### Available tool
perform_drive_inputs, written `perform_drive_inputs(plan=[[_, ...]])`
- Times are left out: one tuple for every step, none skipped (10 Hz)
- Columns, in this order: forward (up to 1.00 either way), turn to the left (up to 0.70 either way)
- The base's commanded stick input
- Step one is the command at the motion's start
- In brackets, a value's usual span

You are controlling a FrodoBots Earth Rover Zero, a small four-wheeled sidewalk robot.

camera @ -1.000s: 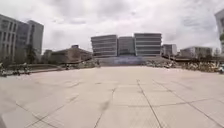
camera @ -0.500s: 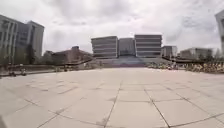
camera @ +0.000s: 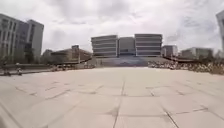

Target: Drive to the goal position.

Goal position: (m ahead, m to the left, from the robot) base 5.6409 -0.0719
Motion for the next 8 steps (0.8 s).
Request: perform_drive_inputs(plan=[[1.0,0.0],[1.0,0.0],[1.0,0.0],[1.0,0.0],[1.0,0.0],[1.0,0.0],[1.0,0.0],[1.0,0.0]])
